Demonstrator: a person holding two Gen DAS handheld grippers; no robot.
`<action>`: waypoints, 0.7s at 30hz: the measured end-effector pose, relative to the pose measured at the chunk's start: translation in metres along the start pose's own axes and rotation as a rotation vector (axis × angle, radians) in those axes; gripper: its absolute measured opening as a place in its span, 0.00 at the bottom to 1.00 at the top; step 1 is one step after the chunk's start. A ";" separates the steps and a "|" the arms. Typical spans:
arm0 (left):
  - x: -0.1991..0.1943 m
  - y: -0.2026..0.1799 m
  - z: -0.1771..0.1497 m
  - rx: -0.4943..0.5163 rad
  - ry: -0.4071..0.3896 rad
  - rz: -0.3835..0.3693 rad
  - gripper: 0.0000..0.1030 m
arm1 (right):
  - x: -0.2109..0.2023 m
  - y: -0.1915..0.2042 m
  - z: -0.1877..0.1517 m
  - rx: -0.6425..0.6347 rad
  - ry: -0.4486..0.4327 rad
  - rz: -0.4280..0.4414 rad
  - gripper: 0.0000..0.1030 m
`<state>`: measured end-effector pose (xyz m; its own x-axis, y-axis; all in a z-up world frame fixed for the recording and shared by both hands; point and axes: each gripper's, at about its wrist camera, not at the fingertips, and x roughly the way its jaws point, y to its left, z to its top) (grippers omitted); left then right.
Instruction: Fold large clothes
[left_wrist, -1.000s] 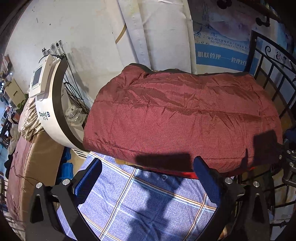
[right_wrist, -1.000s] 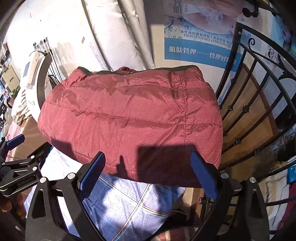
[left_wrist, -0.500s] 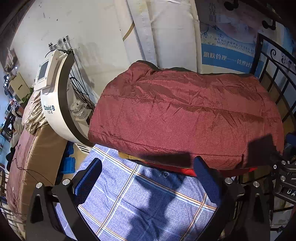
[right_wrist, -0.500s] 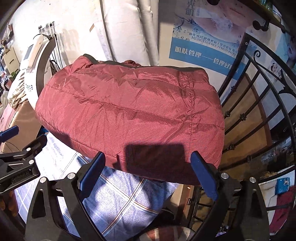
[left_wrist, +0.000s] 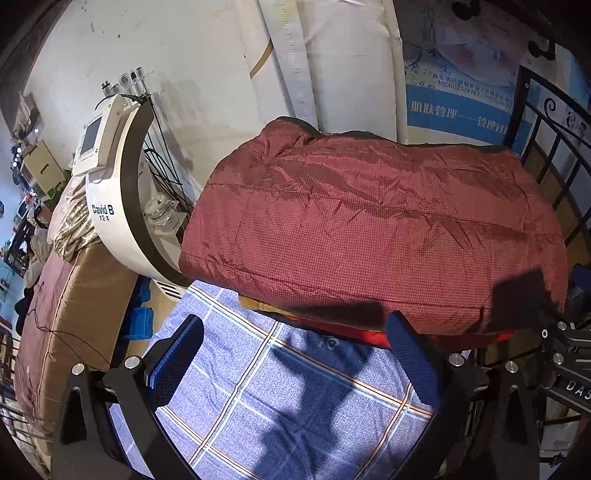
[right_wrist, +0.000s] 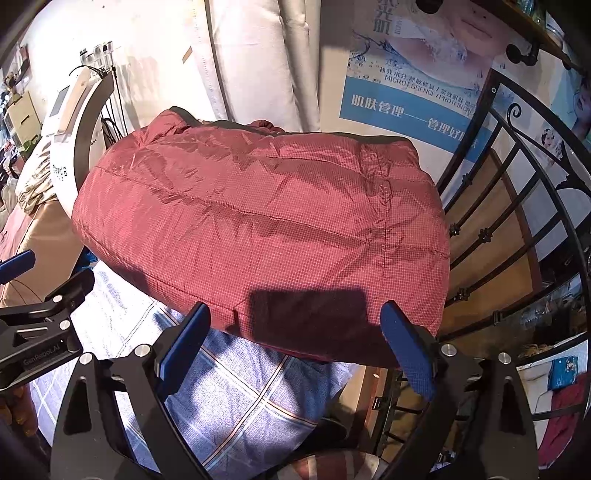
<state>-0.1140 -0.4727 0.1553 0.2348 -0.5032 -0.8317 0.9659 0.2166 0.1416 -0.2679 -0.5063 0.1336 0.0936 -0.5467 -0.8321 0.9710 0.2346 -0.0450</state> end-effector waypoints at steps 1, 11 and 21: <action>0.000 0.000 0.000 0.001 0.001 0.007 0.94 | 0.000 0.000 0.000 -0.002 0.000 0.001 0.89; 0.001 0.001 -0.002 -0.004 0.015 0.012 0.94 | 0.000 0.003 -0.001 -0.009 -0.001 0.002 0.89; 0.003 0.001 -0.004 -0.010 0.025 0.011 0.94 | 0.002 0.003 -0.002 -0.010 0.001 0.004 0.89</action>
<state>-0.1128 -0.4703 0.1511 0.2425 -0.4794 -0.8434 0.9621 0.2303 0.1458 -0.2650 -0.5050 0.1309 0.0973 -0.5445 -0.8331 0.9684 0.2449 -0.0470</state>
